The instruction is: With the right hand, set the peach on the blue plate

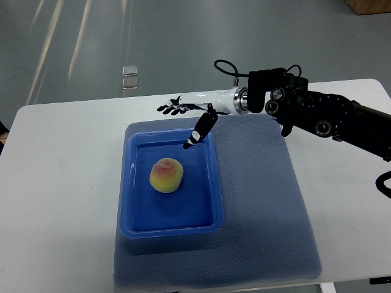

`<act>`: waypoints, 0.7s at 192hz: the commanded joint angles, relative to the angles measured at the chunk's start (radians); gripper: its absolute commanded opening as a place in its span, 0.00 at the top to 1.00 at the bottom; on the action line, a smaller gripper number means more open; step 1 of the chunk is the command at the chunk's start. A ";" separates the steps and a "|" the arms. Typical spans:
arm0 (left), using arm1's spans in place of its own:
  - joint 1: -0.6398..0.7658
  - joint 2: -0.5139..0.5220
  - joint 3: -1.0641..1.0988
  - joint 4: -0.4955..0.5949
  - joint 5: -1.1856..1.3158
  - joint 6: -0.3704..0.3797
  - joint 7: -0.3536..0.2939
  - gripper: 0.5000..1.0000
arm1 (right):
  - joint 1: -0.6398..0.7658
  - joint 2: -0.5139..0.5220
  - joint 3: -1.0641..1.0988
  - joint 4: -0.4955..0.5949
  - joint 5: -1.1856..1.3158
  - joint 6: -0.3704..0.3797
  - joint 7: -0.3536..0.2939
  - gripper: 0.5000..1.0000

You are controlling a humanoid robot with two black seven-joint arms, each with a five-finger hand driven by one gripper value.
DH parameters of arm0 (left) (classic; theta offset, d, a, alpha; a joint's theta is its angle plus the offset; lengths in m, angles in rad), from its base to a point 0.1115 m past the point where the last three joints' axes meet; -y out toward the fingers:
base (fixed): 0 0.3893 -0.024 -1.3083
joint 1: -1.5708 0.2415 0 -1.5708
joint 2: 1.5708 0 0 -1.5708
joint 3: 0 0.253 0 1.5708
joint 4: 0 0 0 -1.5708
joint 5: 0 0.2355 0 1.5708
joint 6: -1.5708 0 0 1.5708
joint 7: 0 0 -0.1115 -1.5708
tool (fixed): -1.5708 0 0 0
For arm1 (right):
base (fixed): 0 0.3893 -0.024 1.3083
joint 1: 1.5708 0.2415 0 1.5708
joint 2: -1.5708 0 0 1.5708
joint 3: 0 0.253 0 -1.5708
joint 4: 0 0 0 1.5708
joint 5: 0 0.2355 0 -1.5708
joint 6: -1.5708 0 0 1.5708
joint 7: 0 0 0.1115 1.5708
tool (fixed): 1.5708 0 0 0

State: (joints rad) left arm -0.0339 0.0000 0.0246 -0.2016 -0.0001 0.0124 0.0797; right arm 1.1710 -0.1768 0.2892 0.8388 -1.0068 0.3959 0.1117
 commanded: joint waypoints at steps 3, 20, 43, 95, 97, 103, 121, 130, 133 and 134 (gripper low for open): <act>0.000 0.000 0.000 -0.002 0.000 0.000 0.000 0.00 | -0.036 -0.043 0.145 0.000 0.082 0.001 0.000 0.14; 0.000 0.000 0.000 -0.004 0.002 0.000 0.000 0.00 | -0.200 -0.052 0.416 -0.007 0.289 0.000 0.014 0.14; 0.000 0.000 0.000 -0.004 0.002 0.000 0.000 0.00 | -0.350 -0.038 0.636 -0.017 0.477 -0.009 0.051 0.14; 0.000 0.000 0.002 -0.004 0.002 0.000 0.000 0.00 | -0.484 0.072 0.817 -0.158 0.806 -0.006 0.157 0.14; 0.000 0.000 0.002 -0.004 0.002 0.001 0.000 0.00 | -0.485 0.074 0.817 -0.164 0.809 -0.006 0.160 0.14; 0.000 0.000 0.002 -0.004 0.002 0.001 0.000 0.00 | -0.491 0.079 0.818 -0.182 0.818 -0.005 0.168 0.14; 0.000 0.000 0.002 -0.002 0.002 0.000 0.000 0.00 | -0.496 0.092 0.817 -0.202 0.824 -0.005 0.174 0.14; 0.000 0.000 0.002 -0.002 0.002 0.001 0.000 0.00 | -0.496 0.097 0.818 -0.204 0.824 -0.006 0.174 0.14; 0.000 0.000 0.002 -0.002 0.002 0.001 0.000 0.00 | -0.496 0.099 0.818 -0.205 0.823 -0.006 0.174 0.14; 0.000 0.000 0.002 -0.002 0.002 0.001 0.000 0.00 | -0.496 0.099 0.818 -0.205 0.823 -0.006 0.174 0.14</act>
State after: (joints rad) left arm -0.0339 0.0000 0.0261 -0.2051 0.0017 0.0136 0.0798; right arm 0.6770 -0.0886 1.1059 0.6446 -0.1865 0.3906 0.2823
